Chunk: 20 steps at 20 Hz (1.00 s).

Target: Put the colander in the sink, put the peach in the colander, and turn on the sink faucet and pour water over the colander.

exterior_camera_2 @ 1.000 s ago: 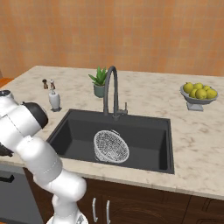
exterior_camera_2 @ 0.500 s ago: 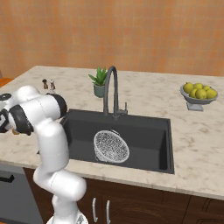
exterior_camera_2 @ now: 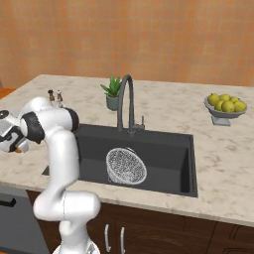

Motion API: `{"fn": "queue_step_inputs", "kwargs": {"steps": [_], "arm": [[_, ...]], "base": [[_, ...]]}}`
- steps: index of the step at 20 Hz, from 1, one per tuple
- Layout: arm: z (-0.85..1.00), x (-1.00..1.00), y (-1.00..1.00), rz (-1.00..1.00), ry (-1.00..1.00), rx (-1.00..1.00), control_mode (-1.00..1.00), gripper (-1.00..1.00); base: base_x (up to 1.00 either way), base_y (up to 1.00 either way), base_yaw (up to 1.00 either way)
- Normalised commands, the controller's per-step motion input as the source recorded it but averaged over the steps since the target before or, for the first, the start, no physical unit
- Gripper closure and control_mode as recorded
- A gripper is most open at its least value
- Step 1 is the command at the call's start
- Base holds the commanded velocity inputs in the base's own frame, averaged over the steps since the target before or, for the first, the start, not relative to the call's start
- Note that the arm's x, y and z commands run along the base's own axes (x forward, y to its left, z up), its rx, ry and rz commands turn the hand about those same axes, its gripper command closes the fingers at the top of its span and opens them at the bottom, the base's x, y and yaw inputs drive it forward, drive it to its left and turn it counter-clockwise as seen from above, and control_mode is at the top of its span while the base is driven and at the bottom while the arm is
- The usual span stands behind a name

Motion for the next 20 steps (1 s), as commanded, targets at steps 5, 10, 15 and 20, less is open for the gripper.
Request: {"fn": "queue_step_inputs", "kwargs": {"steps": [5, 10, 15, 20], "arm": [[-0.61, 0.25, 0.01, -0.07, 0.11, 0.00, -1.00, -1.00], [-0.92, 0.03, -0.26, -0.16, 0.24, 0.00, -1.00, -1.00], [-0.95, -0.03, -0.24, -0.22, 0.27, 0.00, -1.00, 1.00], [-0.50, -0.57, -0.40, -0.27, 0.04, 0.00, -1.00, 1.00]], "base": [[0.00, 0.00, 0.00], [0.00, 0.00, 0.00], [0.00, 0.00, 0.00], [0.00, 0.00, 0.00]]}}
